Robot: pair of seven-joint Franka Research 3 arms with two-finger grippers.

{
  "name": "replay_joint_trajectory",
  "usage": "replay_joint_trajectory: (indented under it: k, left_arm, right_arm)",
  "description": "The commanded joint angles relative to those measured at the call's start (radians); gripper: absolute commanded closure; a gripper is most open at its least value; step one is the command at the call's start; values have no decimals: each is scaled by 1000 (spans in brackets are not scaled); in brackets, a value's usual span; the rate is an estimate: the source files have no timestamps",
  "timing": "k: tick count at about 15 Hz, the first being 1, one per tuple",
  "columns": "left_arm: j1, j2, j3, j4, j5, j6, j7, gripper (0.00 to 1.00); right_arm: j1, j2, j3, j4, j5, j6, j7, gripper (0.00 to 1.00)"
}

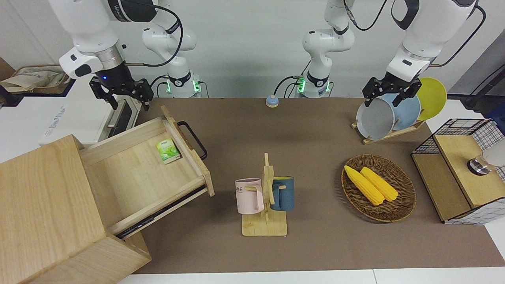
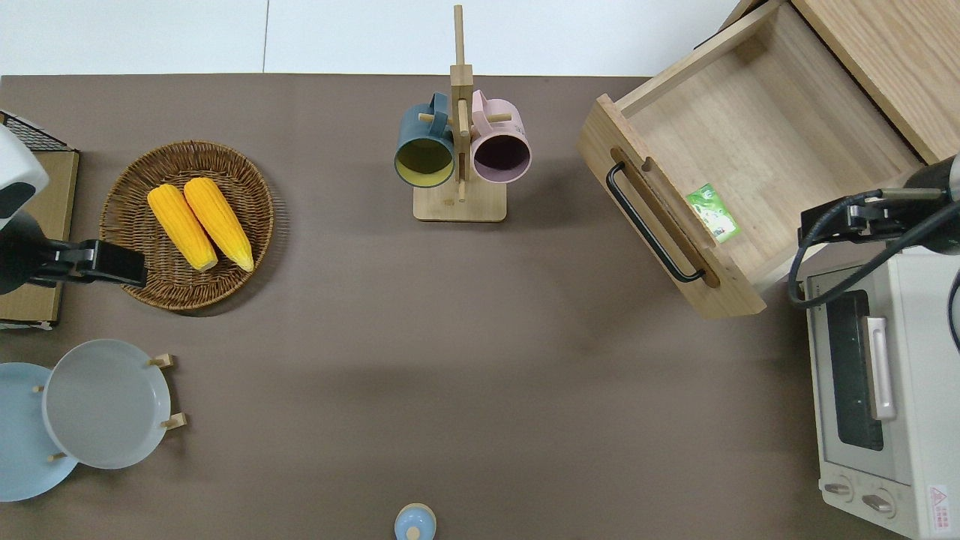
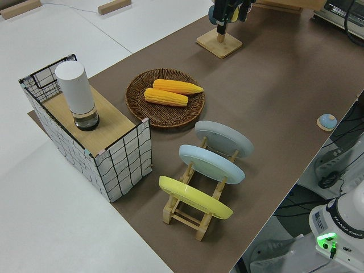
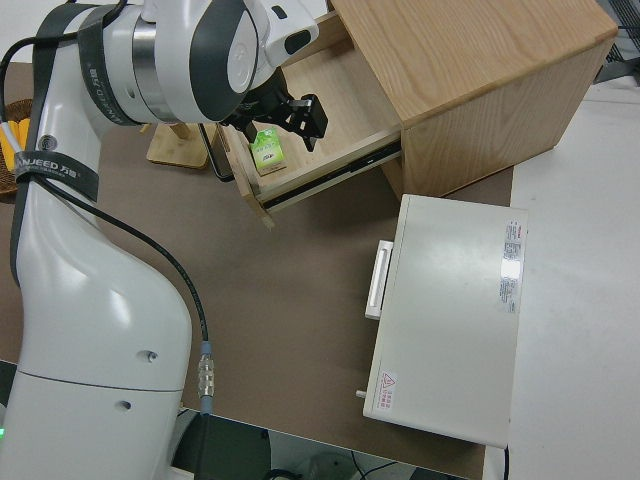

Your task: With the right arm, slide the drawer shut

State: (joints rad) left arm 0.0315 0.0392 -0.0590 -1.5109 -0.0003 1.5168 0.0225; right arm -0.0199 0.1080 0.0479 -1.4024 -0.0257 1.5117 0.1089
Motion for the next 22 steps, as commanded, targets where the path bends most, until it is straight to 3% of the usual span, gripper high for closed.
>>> replay_joint_trajectory:
  k: [1,10,12,17,18,22]
  left_arm:
    - [5,11,-7,26,17,-20,8,5]
    - [5,11,-7,24,17,-20,10,7]
    - [5,11,-7,24,17,-20,10,7]
    - [5,11,-7,24,17,-20,10,7]
    - [5,11,-7,26,17,-20,10,7]
    - [4,11,-7,26,17,-20,10,7]
  right_arm:
    - [-8,12,10,3,-13,13,-18,15]
    - [-9,12,12,5,-14,10,-37,27]
    - [-11,12,12,5,-14,8,-38,167]
    - [-11,12,12,5,-10,5,-40,916]
    - [-11,12,13,6,-5,7,-38,999]
    - [-15,12,15,14,7,4,-41,1000]
